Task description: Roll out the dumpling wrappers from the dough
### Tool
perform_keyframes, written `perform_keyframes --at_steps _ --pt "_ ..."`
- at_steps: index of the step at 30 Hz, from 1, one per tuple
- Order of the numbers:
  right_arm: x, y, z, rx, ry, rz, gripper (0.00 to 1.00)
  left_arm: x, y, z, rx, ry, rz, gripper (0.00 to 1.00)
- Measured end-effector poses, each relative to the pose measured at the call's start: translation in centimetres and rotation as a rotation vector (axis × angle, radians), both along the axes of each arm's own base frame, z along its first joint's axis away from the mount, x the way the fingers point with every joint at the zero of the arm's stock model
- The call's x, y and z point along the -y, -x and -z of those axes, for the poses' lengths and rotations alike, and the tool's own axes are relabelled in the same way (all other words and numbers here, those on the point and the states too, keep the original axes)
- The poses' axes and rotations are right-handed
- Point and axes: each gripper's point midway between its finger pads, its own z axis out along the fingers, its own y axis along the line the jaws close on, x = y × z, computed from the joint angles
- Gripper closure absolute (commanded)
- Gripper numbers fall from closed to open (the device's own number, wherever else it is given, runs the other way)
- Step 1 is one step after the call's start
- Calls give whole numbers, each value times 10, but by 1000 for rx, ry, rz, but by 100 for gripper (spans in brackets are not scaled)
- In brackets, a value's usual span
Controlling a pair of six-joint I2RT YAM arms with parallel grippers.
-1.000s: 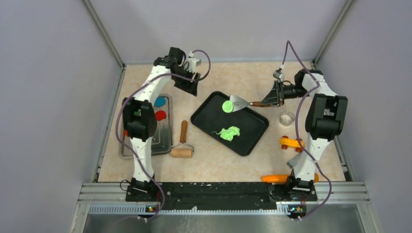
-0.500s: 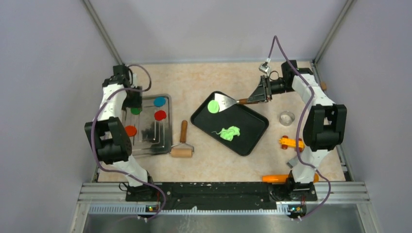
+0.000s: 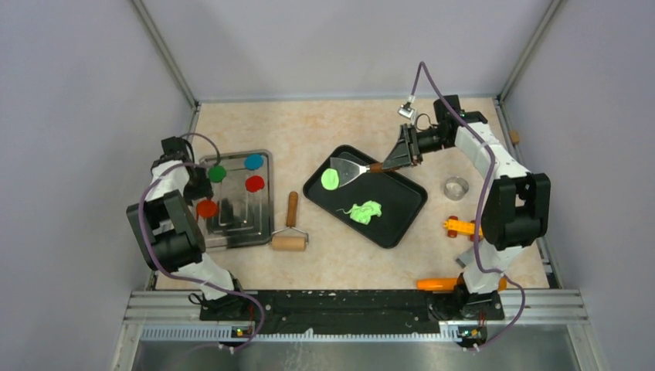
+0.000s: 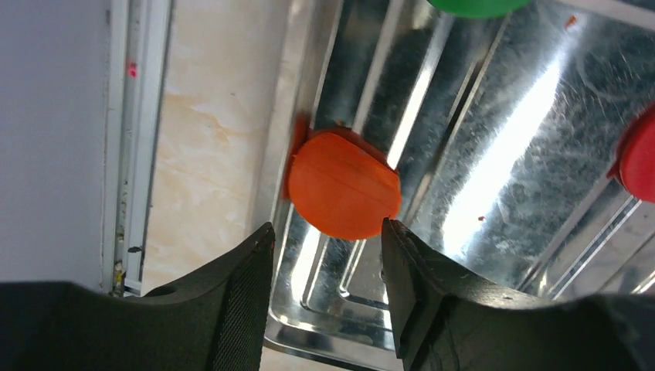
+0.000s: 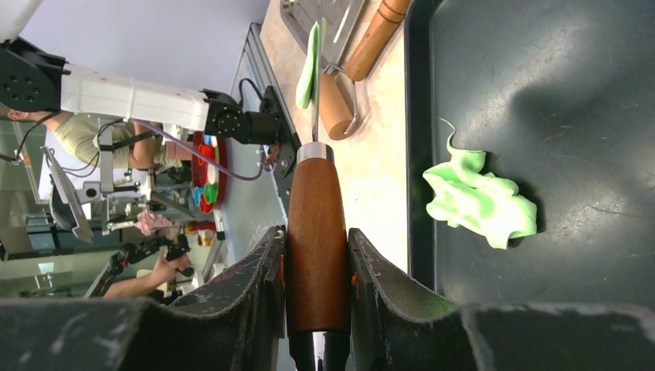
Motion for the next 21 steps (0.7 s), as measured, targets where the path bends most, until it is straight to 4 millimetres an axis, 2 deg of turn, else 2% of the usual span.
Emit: perform_keyframes --at_steps 5,9,15,21 --pt "-2 8 3 -2 17 -6 100 -21 -9 -3 65 -22 -55 37" --pt "0 13 8 -10 34 -1 100 -32 -20 1 94 -26 -74 36" --pt "2 16 11 -6 56 6 100 -33 -54 17 117 62 -45 43" --pt "3 15 12 11 91 16 100 -30 -69 26 130 123 -40 48"
